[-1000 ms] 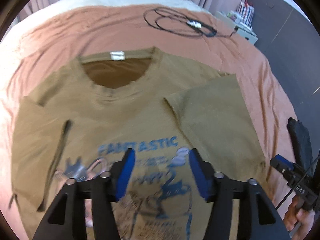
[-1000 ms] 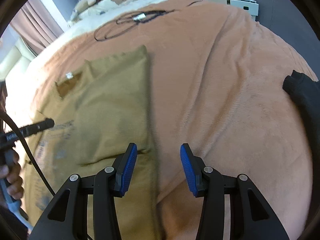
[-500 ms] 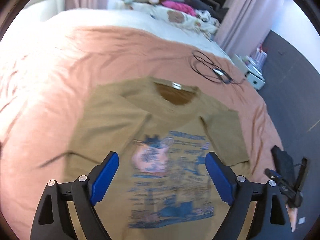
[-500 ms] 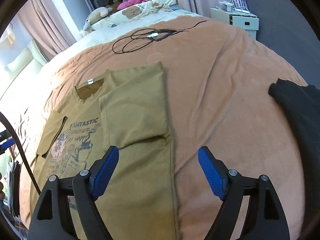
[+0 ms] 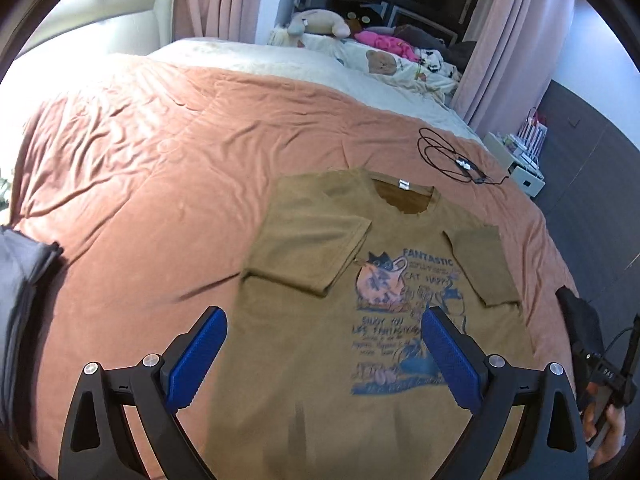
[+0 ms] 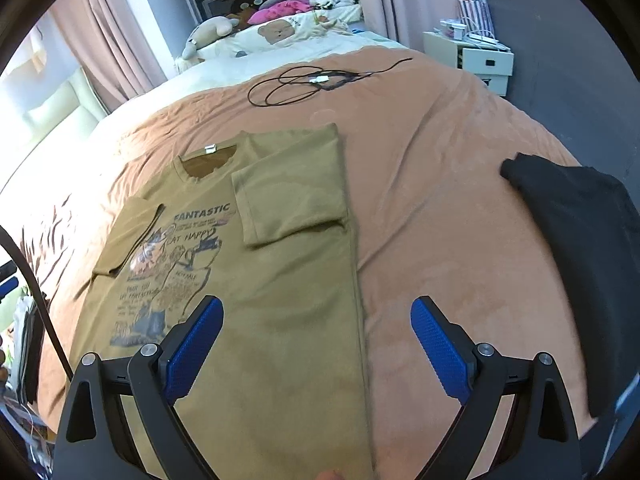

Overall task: Fold small clothes
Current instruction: 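Pull both open grippers back above the hem of the shirt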

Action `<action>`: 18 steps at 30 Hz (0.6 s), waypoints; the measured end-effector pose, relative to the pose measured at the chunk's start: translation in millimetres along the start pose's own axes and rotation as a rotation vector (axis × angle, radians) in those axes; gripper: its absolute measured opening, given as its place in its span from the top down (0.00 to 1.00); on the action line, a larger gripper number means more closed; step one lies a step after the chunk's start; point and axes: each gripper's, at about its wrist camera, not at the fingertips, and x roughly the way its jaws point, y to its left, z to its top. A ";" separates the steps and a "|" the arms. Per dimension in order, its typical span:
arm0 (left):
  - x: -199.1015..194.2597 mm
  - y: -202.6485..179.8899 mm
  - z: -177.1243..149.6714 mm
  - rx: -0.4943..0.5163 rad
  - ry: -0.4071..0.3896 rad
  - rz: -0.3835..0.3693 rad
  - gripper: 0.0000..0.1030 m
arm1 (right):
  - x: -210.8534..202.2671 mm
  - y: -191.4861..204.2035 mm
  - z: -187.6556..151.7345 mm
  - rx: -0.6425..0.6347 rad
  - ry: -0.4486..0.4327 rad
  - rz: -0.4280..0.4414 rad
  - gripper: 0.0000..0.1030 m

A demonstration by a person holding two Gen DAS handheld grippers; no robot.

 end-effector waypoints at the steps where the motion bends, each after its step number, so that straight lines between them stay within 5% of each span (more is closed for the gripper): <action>1: -5.7 3.1 -5.4 0.001 -0.002 -0.002 0.04 | -4.6 0.0 -1.8 -0.001 -0.007 -0.001 0.08; 18: -85.6 21.2 -91.4 0.088 -0.036 0.066 0.00 | -103.1 13.8 -73.1 -0.065 -0.090 -0.036 0.08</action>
